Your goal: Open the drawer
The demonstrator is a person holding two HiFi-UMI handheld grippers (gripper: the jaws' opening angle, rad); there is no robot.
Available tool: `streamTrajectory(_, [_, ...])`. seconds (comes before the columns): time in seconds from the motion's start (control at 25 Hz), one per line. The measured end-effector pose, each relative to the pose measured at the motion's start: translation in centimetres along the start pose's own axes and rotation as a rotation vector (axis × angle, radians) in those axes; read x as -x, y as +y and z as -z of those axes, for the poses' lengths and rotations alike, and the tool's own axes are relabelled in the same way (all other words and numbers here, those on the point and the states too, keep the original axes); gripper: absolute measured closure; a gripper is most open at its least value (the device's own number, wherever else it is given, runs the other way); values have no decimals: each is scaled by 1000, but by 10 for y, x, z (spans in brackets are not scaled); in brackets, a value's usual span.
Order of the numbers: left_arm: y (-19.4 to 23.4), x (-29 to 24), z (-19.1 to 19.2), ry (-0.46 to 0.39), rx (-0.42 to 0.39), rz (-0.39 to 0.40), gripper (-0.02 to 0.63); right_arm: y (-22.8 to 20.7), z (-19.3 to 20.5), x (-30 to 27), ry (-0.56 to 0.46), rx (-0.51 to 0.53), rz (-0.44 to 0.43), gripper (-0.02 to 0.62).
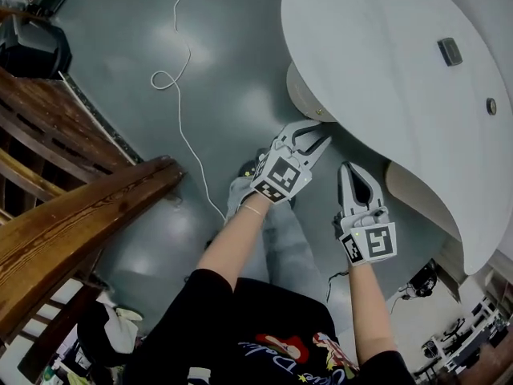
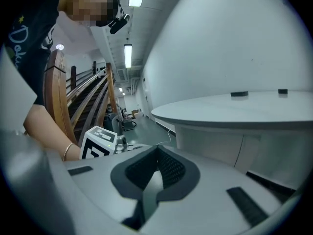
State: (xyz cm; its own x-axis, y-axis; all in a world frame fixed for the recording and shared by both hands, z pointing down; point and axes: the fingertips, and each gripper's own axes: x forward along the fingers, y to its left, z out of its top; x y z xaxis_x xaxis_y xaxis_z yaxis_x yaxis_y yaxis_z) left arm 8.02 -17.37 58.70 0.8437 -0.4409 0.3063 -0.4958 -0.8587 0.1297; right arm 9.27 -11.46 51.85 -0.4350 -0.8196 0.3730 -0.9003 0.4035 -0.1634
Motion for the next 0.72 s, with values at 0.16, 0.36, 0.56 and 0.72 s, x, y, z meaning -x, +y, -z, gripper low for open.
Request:
streamTrajectory(0.16, [3, -21, 11, 5, -13, 6, 517, -8, 14, -14, 11, -7, 2, 592])
streamTrajectory(0.36, [6, -46, 30, 32, -22, 2, 494, -23, 30, -21, 30, -26, 24, 559])
streamTrajectory(0.56, [12, -65, 43, 63, 13, -31, 480, -33, 33, -21, 26, -59, 46, 534])
streamTrajectory(0.72, [16, -77, 46, 66, 29, -41, 476, -38, 34, -20, 20, -79, 57, 531])
